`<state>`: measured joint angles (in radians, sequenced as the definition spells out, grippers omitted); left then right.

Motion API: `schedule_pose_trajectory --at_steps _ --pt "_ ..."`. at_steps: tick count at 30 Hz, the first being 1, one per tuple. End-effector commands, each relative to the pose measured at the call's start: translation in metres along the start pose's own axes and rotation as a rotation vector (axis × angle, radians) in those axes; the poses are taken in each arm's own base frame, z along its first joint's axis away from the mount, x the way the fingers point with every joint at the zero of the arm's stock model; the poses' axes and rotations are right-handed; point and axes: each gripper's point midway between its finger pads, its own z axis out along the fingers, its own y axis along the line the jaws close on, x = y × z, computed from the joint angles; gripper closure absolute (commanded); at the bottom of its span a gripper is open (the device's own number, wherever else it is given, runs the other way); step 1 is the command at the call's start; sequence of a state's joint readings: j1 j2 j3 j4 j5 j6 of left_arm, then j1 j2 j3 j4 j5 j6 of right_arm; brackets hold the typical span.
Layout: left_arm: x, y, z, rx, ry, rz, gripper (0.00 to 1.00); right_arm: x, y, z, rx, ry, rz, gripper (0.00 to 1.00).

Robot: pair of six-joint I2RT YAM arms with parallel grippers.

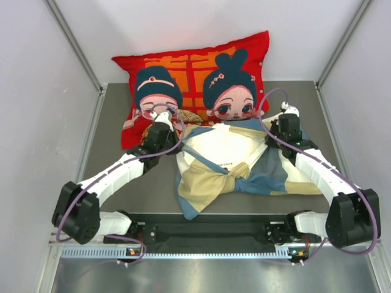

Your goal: Remove the pillowcase from the pillow

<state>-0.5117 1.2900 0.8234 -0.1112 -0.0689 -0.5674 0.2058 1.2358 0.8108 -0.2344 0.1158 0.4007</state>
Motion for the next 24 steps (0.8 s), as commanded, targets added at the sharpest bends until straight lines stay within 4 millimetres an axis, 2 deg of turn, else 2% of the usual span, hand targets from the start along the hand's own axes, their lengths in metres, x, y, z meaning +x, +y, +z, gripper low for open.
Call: schedule_pose_trajectory --at_steps 1,4,7,8,10,11,13,15,16,17,19,20,21,22,24 --pt "-0.007 0.026 0.016 -0.069 -0.052 -0.021 1.00 -0.020 -0.055 -0.010 0.203 -0.081 0.007 1.00" --pt "-0.002 0.024 0.023 -0.066 -0.019 -0.024 1.00 -0.017 -0.056 -0.011 0.204 -0.070 0.004 1.00" --pt "0.002 0.019 0.028 -0.036 -0.004 -0.027 1.00 -0.017 -0.048 -0.015 0.158 -0.061 -0.004 1.00" --pt "0.008 0.019 0.027 -0.024 0.016 -0.028 1.00 -0.022 -0.040 -0.018 0.119 -0.067 -0.010 0.97" --pt "0.003 0.011 0.029 0.014 -0.009 -0.031 1.00 -0.027 -0.032 -0.023 0.076 -0.074 -0.017 0.87" --pt "0.005 0.011 0.030 0.017 -0.002 -0.033 1.00 -0.034 -0.021 -0.030 0.027 -0.089 -0.022 0.68" --pt "0.008 0.010 0.032 0.025 0.009 -0.031 1.00 -0.041 -0.009 -0.038 -0.021 -0.102 -0.044 0.46" --pt "0.011 0.006 0.032 0.055 0.022 -0.031 1.00 -0.058 0.006 -0.055 -0.074 -0.149 -0.067 0.25" --pt "0.011 0.005 0.033 0.061 0.024 -0.031 1.00 -0.060 0.017 -0.061 -0.102 -0.154 -0.086 0.22" --pt "0.012 0.004 0.033 0.065 0.026 -0.033 1.00 -0.074 0.027 -0.073 -0.127 -0.196 -0.099 0.18" --pt "0.013 0.002 0.033 0.074 0.029 -0.036 1.00 -0.079 0.053 -0.088 -0.189 -0.224 -0.136 0.15" --pt "0.014 0.003 0.033 0.072 0.029 -0.036 1.00 -0.090 0.063 -0.098 -0.208 -0.257 -0.141 0.14" --pt "0.012 0.003 0.033 0.075 0.026 -0.039 1.00 -0.091 0.074 -0.104 -0.233 -0.266 -0.152 0.13" --pt "0.013 0.002 0.033 0.078 0.026 -0.037 1.00 -0.090 0.094 -0.112 -0.288 -0.272 -0.174 0.13" --pt "0.014 0.003 0.032 0.075 0.028 -0.037 1.00 -0.098 0.117 -0.128 -0.340 -0.308 -0.190 0.11"
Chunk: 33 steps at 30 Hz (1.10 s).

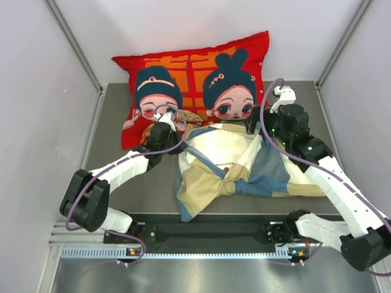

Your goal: Remove the pillowcase from the pillow

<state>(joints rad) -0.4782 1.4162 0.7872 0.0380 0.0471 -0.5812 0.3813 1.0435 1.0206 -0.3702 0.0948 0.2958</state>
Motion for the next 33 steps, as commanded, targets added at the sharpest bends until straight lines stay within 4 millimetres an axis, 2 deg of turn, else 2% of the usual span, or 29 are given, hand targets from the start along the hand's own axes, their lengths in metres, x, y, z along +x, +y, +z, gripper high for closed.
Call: schedule_pose_trajectory --at_steps 1,2,5,6,8,9,11,12,13,15,16,18,19,22,28,30,32,33 --pt "-0.008 0.000 -0.001 0.011 -0.034 -0.003 1.00 -0.038 0.056 -0.021 -0.132 -0.112 -0.054 0.10" --pt "-0.007 0.001 -0.001 0.011 -0.032 -0.004 1.00 -0.048 0.068 -0.024 -0.160 -0.144 -0.059 0.06" --pt "-0.008 0.000 -0.004 0.015 -0.035 -0.005 1.00 -0.045 0.108 -0.023 -0.292 -0.147 -0.059 0.01" --pt "-0.007 0.000 -0.005 0.017 -0.034 -0.006 1.00 -0.040 0.116 -0.019 -0.318 -0.136 -0.057 0.00" --pt "-0.009 -0.002 -0.007 0.022 -0.042 -0.009 1.00 -0.015 0.130 -0.002 -0.361 -0.073 -0.045 0.00" --pt "-0.009 -0.002 -0.008 0.022 -0.045 -0.013 1.00 -0.011 0.139 0.004 -0.385 -0.076 -0.039 0.00" --pt "-0.011 -0.004 -0.010 0.030 -0.051 -0.016 1.00 0.024 0.148 0.027 -0.394 0.007 -0.038 0.00" --pt "-0.011 -0.005 -0.012 0.035 -0.051 -0.020 1.00 0.030 0.157 0.033 -0.411 0.006 -0.039 0.00" --pt "-0.012 -0.006 -0.012 0.037 -0.053 -0.021 1.00 0.054 0.158 0.050 -0.397 0.064 -0.047 0.00" --pt "-0.012 -0.008 -0.014 0.044 -0.053 -0.023 1.00 0.073 0.167 0.062 -0.405 0.103 -0.050 0.00" --pt "-0.011 -0.008 -0.014 0.046 -0.051 -0.025 1.00 0.091 0.169 0.076 -0.395 0.137 -0.057 0.00" --pt "-0.009 -0.009 -0.014 0.049 -0.047 -0.028 1.00 0.109 0.168 0.089 -0.361 0.166 -0.051 0.00" --pt "-0.010 -0.009 -0.014 0.050 -0.048 -0.028 1.00 0.126 0.163 0.102 -0.330 0.196 -0.053 0.00" --pt "-0.008 -0.010 -0.015 0.054 -0.044 -0.028 1.00 0.155 0.153 0.117 -0.277 0.255 -0.043 0.00" --pt "-0.007 -0.012 -0.016 0.064 -0.043 -0.026 1.00 0.191 0.133 0.133 -0.172 0.325 -0.042 0.01" --pt "-0.007 -0.013 -0.016 0.068 -0.045 -0.024 1.00 0.205 0.126 0.135 -0.141 0.363 -0.049 0.25" --pt "-0.006 -0.013 -0.017 0.066 -0.045 -0.023 1.00 0.214 0.124 0.135 -0.137 0.391 -0.050 0.45" --pt "-0.006 -0.012 -0.017 0.064 -0.044 -0.020 1.00 0.218 0.122 0.135 -0.133 0.403 -0.052 0.51"
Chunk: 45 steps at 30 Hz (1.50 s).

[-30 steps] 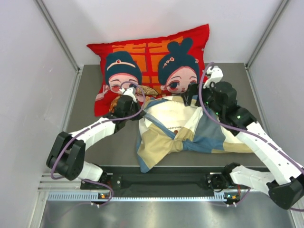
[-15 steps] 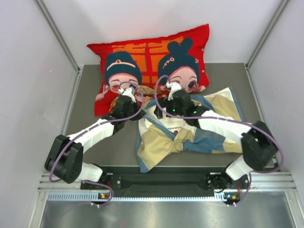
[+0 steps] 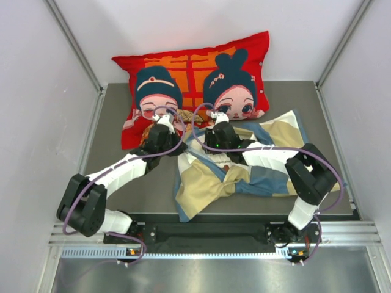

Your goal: Remove the pillowcase from the pillow

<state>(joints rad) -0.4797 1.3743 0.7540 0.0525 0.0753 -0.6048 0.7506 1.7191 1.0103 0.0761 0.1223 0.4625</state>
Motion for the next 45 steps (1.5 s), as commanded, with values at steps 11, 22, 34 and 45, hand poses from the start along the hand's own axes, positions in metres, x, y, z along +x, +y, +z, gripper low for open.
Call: schedule_pose_trajectory --at_steps 11,22,34,45 --pt "-0.019 -0.008 -0.010 0.014 -0.057 0.043 1.00 0.046 -0.023 -0.006 0.074 0.102 0.015 1.00" --pt "-0.077 -0.085 -0.026 0.159 -0.170 0.175 0.30 0.057 -0.021 -0.021 0.053 0.096 0.032 1.00" --pt "-0.033 -0.046 0.050 0.000 0.016 0.170 0.27 0.056 -0.010 -0.044 0.009 0.066 0.044 1.00" --pt "-0.014 -0.036 0.055 -0.024 0.079 0.177 1.00 0.063 -0.021 -0.047 0.052 0.063 0.064 1.00"
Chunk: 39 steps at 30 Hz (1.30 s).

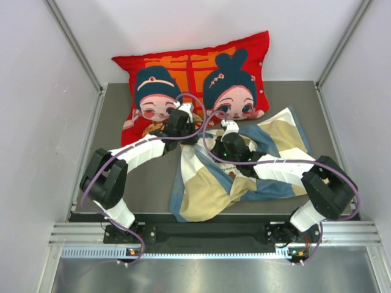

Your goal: Remove the pillowcase from the pillow

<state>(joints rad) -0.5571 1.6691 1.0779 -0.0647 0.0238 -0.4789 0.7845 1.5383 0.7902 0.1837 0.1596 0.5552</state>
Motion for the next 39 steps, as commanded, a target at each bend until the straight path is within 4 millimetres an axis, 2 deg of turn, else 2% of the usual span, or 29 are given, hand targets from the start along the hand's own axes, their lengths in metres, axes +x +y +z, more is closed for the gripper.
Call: schedule_pose_trajectory --at_steps 1,4,6,10,11,13,14,17,20,24,28,32,35,39 --pt "-0.002 -0.004 -0.003 0.004 0.001 0.011 1.00 0.040 -0.028 -0.015 0.106 0.111 -0.017 1.00" --pt "-0.002 0.001 -0.003 -0.016 0.004 0.014 1.00 0.029 -0.041 -0.025 0.165 0.072 -0.018 1.00" --pt "-0.009 0.006 -0.007 -0.042 -0.021 0.013 1.00 0.017 -0.054 -0.035 0.207 0.045 -0.023 1.00" --pt "-0.026 0.011 -0.019 -0.051 -0.065 -0.001 1.00 0.005 -0.095 -0.054 0.309 0.016 0.010 1.00" --pt "-0.033 0.012 -0.024 -0.053 -0.084 -0.003 1.00 0.001 -0.111 -0.060 0.334 0.001 0.036 1.00" --pt "-0.037 0.013 -0.029 -0.055 -0.096 -0.004 1.00 -0.002 -0.127 -0.067 0.363 -0.010 0.057 1.00" --pt "-0.039 0.012 -0.033 -0.053 -0.105 -0.004 1.00 -0.006 -0.143 -0.072 0.395 -0.020 0.078 1.00" --pt "-0.042 0.014 -0.040 -0.059 -0.116 -0.006 1.00 -0.013 -0.167 -0.085 0.441 -0.045 0.104 1.00" --pt "-0.037 0.017 -0.044 -0.062 -0.118 -0.012 1.00 -0.025 -0.182 -0.096 0.471 -0.078 0.114 1.00" --pt "-0.033 0.013 -0.041 -0.033 -0.117 -0.032 1.00 -0.041 -0.177 -0.100 0.439 -0.109 0.107 1.00" --pt "-0.024 0.006 -0.030 -0.009 -0.095 -0.040 1.00 -0.059 -0.167 -0.106 0.413 -0.151 0.111 1.00" --pt "-0.009 0.002 -0.012 -0.003 -0.062 -0.031 1.00 -0.086 -0.155 -0.122 0.388 -0.222 0.112 1.00" --pt "0.006 -0.002 -0.002 0.019 -0.017 -0.035 1.00 -0.120 -0.140 -0.141 0.357 -0.300 0.098 1.00" --pt "0.014 -0.017 0.006 0.051 -0.015 -0.001 1.00 -0.142 -0.132 -0.152 0.344 -0.342 0.088 1.00"
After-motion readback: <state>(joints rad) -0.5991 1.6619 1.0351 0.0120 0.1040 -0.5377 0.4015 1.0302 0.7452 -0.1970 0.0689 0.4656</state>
